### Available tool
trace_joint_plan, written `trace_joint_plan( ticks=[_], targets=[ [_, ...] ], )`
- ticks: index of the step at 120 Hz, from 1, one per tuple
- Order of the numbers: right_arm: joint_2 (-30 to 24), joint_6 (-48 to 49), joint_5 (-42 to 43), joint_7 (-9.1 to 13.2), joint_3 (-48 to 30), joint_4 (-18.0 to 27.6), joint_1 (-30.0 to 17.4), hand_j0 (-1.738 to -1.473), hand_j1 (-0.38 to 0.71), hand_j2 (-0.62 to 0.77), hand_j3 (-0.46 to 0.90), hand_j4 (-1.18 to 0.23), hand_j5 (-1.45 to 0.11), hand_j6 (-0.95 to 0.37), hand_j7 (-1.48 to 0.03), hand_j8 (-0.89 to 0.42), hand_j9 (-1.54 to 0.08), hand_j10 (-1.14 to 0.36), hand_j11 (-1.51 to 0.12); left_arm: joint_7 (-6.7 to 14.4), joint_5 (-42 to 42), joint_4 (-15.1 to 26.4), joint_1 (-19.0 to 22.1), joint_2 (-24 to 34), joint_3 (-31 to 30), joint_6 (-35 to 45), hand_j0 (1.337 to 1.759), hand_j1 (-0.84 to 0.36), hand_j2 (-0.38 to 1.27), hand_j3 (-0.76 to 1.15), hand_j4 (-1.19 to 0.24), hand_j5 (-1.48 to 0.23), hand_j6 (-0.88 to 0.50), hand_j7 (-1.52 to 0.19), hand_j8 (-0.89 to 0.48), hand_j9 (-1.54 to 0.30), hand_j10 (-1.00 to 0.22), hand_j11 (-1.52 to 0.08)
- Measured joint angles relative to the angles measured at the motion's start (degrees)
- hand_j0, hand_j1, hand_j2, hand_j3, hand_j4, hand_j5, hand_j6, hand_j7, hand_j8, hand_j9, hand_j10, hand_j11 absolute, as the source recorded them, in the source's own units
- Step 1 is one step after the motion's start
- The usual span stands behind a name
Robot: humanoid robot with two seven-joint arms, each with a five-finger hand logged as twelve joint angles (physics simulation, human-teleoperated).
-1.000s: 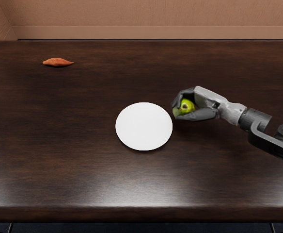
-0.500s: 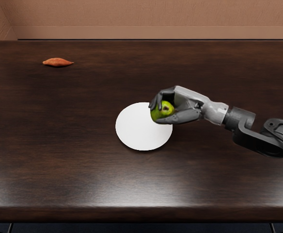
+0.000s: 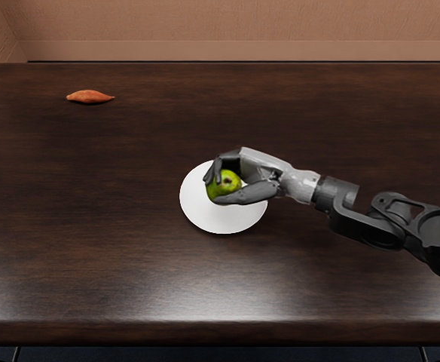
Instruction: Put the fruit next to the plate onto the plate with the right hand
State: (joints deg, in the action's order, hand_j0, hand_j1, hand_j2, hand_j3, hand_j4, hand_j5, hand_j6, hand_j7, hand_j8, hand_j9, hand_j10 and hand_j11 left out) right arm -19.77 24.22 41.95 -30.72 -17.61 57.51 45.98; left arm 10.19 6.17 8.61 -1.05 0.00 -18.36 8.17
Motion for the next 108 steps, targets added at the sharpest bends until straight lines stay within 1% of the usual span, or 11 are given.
trace_joint_plan(
  ticks=[17, 34, 38, 53, 58, 72, 84, 108],
  targets=[
    [0.5, 0.0, 0.0, 0.0, 0.3, -0.6, 0.1, -1.639, 0.32, -0.07, 0.0, -0.68, -1.16, -0.5, -1.01, -0.14, -1.1, -0.09, -1.11, 0.0, 0.0, 0.0, 0.0, 0.0, 0.0, 0.0, 1.658, 0.35, 0.0, 0.0, 0.0, 0.0, 0.0, 0.0, 0.0, 0.0, 0.0, 0.0],
    [1.5, -0.2, 0.0, 0.1, 0.5, -1.8, 0.1, -1.641, 0.26, -0.14, 0.0, -0.64, -1.05, -0.56, -0.92, -0.21, -1.01, -0.15, -1.03, 0.0, 0.0, 0.0, 0.0, 0.0, 0.0, 0.0, 1.658, 0.35, 0.0, 0.0, 0.0, 0.0, 0.0, 0.0, 0.0, 0.0, 0.0, 0.0],
    [1.8, -0.2, 0.0, 0.1, 0.5, -2.3, 0.1, -1.642, 0.25, -0.14, 0.0, -0.63, -1.01, -0.56, -0.9, -0.23, -0.98, -0.15, -1.0, 0.0, 0.0, 0.0, 0.0, 0.0, 0.0, 0.0, 1.658, 0.35, 0.0, 0.0, 0.0, 0.0, 0.0, 0.0, 0.0, 0.0, 0.0, 0.0],
    [3.1, -0.6, 0.0, 0.1, 0.4, -4.4, 0.1, -1.645, 0.21, -0.19, 0.0, -0.59, -0.85, -0.55, -0.8, -0.3, -0.86, -0.24, -0.89, 0.0, 0.0, 0.0, 0.0, 0.0, 0.0, 0.0, 1.658, 0.35, 0.0, 0.0, 0.0, 0.0, 0.0, 0.0, 0.0, 0.0, 0.0, 0.0],
    [3.5, -0.6, 0.0, 0.1, 0.4, -5.0, 0.1, -1.646, 0.19, -0.21, 0.0, -0.57, -0.81, -0.54, -0.77, -0.33, -0.82, -0.23, -0.85, 0.0, 0.0, 0.0, 0.0, 0.0, 0.0, 0.0, 1.658, 0.35, 0.0, 0.0, 0.0, 0.0, 0.0, 0.0, 0.0, 0.0, 0.0, 0.0],
    [4.3, -0.7, -0.1, 0.1, 0.3, -6.4, 0.1, -1.65, 0.17, -0.2, 0.0, -0.52, -0.7, -0.5, -0.68, -0.36, -0.72, -0.28, -0.74, 0.0, 0.0, 0.0, 0.0, 0.0, 0.0, 0.0, 1.658, 0.35, 0.0, 0.0, 0.0, 0.0, 0.0, 0.0, 0.0, 0.0, 0.0, 0.0],
    [5.1, -0.7, -0.1, 0.1, 0.0, -7.6, 0.2, -1.653, 0.14, -0.15, 0.0, -0.46, -0.62, -0.45, -0.61, -0.37, -0.63, -0.32, -0.64, 0.0, 0.0, 0.0, 0.0, 0.0, 0.0, 0.0, 1.658, 0.35, 0.0, 0.0, 0.0, 0.0, 0.0, 0.0, 0.0, 0.0, 0.0, 0.0],
    [6.1, -0.7, -0.4, 0.1, -0.2, -9.2, 0.4, -1.656, 0.07, -0.09, 0.0, -0.37, -0.48, -0.36, -0.48, -0.33, -0.49, -0.31, -0.49, 0.0, 0.0, 0.0, 0.0, 0.0, 0.0, 0.0, 1.658, 0.35, 0.0, 0.0, 0.0, 0.0, 0.0, 0.0, 0.0, 0.0, 0.0, 0.0]
  ],
)
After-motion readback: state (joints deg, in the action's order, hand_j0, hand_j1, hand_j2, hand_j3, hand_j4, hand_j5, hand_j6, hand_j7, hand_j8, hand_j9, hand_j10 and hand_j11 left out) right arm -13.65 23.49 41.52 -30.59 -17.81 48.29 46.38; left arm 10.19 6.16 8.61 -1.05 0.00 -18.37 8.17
